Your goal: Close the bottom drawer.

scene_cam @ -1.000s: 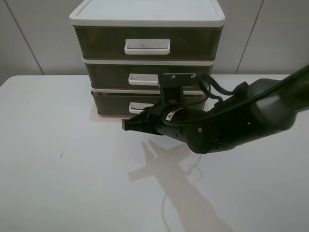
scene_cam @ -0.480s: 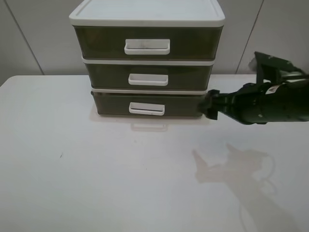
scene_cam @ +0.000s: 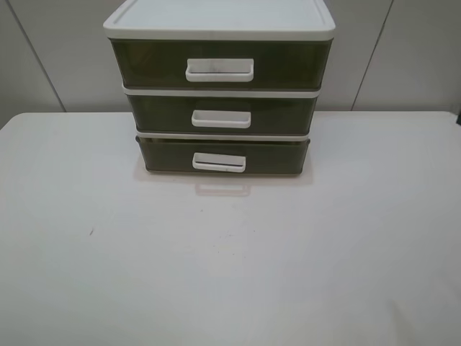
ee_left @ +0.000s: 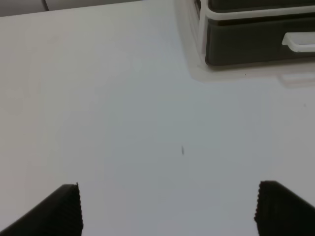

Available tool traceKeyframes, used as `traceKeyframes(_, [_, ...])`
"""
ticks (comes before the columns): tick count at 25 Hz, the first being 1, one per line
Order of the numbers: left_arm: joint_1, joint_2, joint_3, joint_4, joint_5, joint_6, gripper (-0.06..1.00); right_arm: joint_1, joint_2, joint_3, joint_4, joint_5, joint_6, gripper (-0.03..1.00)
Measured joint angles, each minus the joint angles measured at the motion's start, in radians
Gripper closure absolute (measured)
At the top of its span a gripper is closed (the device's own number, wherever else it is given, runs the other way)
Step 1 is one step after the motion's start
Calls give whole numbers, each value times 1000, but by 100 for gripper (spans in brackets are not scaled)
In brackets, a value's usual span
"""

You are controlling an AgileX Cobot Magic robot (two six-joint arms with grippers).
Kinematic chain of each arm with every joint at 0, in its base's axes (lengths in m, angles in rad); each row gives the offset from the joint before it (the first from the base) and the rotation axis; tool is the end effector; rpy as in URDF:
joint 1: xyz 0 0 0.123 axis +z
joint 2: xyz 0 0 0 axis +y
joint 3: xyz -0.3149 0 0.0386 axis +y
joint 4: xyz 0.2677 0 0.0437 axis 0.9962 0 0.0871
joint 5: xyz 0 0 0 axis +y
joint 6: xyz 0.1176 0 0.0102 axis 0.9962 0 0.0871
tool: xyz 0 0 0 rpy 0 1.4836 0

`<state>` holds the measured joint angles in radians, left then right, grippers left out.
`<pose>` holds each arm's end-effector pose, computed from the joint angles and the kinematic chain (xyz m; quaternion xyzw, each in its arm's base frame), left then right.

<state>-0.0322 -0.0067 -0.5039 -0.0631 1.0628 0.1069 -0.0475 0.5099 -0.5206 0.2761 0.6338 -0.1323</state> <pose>0.0022 -0.0066 0.2756 0.0605 0.8484 -0.0119 0.5257 0.1132 0.0137 0.2992 0.0195 0.8624 0.0812 0.4993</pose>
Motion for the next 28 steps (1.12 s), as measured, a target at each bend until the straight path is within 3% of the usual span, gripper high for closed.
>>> traceKeyframes(6, [0, 0, 0, 0, 0, 0, 23, -26, -300, 0, -106, 252, 92, 15])
traceKeyframes(8, [0, 0, 0, 0, 0, 0, 23, -25, -355, -1, -147, 291, 114, 15])
traceKeyframes(15, [0, 0, 0, 0, 0, 0, 23, -26, -458, -10, -175, 309, 132, 15])
traceKeyframes(22, [0, 0, 0, 0, 0, 0, 23, -26, -511, -10, -222, 421, 132, 15])
traceKeyframes(28, [0, 0, 0, 0, 0, 0, 23, -26, -511, 3, -231, 423, 132, 15])
